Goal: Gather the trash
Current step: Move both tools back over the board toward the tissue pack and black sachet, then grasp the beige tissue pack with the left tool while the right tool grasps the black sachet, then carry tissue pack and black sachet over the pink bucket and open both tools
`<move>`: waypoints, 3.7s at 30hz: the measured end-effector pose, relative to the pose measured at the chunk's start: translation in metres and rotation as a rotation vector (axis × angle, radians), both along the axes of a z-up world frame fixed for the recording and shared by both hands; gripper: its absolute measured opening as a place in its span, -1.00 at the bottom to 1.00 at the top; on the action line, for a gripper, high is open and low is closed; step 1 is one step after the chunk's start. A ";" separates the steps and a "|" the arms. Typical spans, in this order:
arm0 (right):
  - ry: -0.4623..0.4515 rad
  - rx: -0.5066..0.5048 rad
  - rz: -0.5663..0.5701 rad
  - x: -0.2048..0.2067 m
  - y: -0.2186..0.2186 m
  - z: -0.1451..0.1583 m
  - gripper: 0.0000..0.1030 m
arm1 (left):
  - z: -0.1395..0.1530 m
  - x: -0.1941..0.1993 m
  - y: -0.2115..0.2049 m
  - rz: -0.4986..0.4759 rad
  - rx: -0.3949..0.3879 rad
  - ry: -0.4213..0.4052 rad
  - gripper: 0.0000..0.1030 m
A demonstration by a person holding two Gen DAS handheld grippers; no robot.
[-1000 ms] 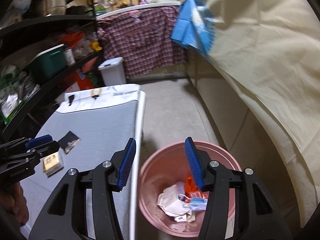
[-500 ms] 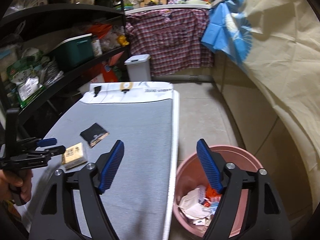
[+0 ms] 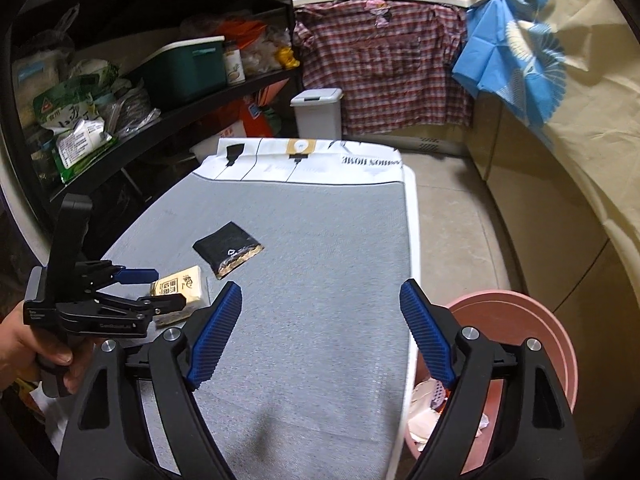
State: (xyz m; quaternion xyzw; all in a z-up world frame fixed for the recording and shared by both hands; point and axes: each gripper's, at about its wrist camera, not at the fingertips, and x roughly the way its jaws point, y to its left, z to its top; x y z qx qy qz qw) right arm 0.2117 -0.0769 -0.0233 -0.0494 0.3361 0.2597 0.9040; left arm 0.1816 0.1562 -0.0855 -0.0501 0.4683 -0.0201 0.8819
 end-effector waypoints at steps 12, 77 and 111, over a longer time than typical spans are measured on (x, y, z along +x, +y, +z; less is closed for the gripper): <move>0.048 -0.001 0.080 0.020 0.045 -0.019 0.56 | -0.003 0.000 0.010 -0.001 0.004 0.015 0.19; 0.096 -0.125 0.279 0.056 0.120 -0.018 -0.03 | 0.015 -0.009 0.070 0.255 -0.038 -0.006 -0.50; -0.011 0.005 -0.056 -0.021 -0.084 0.043 -0.02 | 0.086 -0.028 -0.027 0.130 0.029 -0.185 -0.65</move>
